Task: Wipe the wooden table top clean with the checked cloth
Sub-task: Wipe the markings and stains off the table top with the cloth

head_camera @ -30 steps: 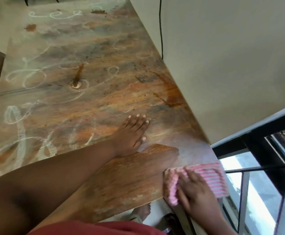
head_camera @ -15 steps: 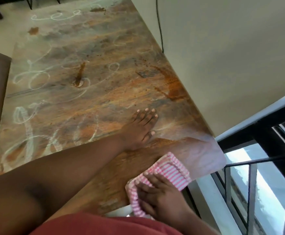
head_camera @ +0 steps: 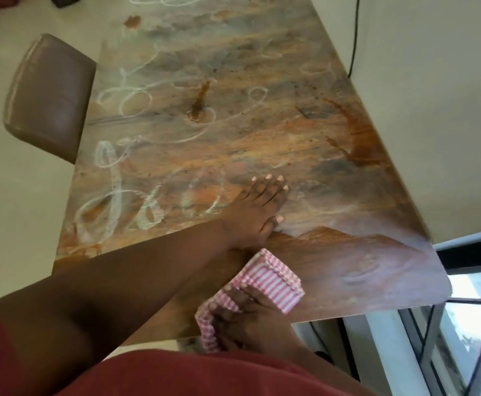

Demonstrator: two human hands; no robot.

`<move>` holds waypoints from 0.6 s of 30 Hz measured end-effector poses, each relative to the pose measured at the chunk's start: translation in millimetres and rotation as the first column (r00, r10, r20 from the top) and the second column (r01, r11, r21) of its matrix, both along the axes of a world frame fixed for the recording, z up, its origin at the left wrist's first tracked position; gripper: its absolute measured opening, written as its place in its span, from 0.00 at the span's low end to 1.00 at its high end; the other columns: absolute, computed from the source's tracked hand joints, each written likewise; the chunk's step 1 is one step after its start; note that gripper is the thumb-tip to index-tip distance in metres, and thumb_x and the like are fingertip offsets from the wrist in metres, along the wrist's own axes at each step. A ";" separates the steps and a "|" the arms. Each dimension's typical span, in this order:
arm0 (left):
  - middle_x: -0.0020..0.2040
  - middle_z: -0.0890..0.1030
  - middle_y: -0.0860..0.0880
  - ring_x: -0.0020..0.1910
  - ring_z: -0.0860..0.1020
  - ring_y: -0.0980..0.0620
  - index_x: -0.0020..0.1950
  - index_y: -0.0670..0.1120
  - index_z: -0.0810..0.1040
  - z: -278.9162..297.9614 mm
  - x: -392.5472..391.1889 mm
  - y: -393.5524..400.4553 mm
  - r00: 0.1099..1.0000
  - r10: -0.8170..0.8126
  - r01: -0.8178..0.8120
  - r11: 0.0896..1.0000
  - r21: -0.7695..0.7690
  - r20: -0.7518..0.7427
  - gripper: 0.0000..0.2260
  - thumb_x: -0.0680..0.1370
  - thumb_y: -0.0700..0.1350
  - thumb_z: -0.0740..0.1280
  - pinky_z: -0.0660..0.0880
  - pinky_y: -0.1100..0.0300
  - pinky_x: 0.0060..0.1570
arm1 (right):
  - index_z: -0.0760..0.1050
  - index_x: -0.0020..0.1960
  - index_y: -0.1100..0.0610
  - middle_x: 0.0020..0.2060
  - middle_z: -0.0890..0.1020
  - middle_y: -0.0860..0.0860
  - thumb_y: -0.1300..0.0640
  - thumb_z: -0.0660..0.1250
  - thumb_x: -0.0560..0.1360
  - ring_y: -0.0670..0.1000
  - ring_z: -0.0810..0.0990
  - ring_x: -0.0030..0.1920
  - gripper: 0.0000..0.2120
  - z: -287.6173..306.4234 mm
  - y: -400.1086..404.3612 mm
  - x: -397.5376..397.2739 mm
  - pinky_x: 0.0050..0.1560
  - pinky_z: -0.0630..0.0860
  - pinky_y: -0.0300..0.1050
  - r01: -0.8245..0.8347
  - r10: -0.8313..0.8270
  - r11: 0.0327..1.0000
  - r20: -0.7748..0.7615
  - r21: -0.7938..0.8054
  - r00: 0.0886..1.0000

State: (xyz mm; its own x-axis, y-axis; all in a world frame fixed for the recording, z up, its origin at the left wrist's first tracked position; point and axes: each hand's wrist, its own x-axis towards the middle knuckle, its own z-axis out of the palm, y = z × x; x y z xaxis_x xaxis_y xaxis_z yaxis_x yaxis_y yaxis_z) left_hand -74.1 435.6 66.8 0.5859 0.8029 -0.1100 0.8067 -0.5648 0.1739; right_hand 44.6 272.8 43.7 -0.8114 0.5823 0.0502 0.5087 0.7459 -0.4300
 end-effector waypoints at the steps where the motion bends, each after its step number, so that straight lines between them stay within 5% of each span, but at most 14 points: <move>1: 0.78 0.47 0.44 0.77 0.43 0.45 0.78 0.44 0.48 1.7 -6.6 -0.5 1.000 0.007 -0.007 1.000 0.006 0.002 0.30 0.79 0.57 0.42 0.35 0.52 0.72 | 0.80 0.54 0.40 0.57 0.79 0.36 0.43 0.59 0.73 0.49 0.76 0.62 0.14 -2.0 -1.5 11.3 0.65 0.63 0.47 -0.024 0.024 1.000 0.006 0.006 1.000; 7: 0.78 0.48 0.44 0.77 0.42 0.46 0.78 0.44 0.48 2.4 -47.1 -8.1 0.996 0.065 -0.066 0.998 0.017 0.057 0.30 0.80 0.58 0.40 0.35 0.51 0.73 | 0.79 0.55 0.42 0.58 0.79 0.38 0.51 0.65 0.66 0.49 0.75 0.63 0.17 6.2 4.9 63.1 0.64 0.65 0.47 0.050 -0.051 0.998 -0.032 -0.038 0.998; 18: 0.78 0.42 0.45 0.76 0.38 0.47 0.78 0.44 0.44 15.3 -90.5 -38.3 0.997 -0.062 0.061 0.998 0.020 0.044 0.29 0.81 0.57 0.43 0.31 0.53 0.71 | 0.78 0.58 0.42 0.58 0.79 0.40 0.42 0.61 0.70 0.50 0.70 0.65 0.18 7.7 -34.9 -75.2 0.66 0.59 0.48 0.030 -0.028 0.999 0.034 -0.044 0.999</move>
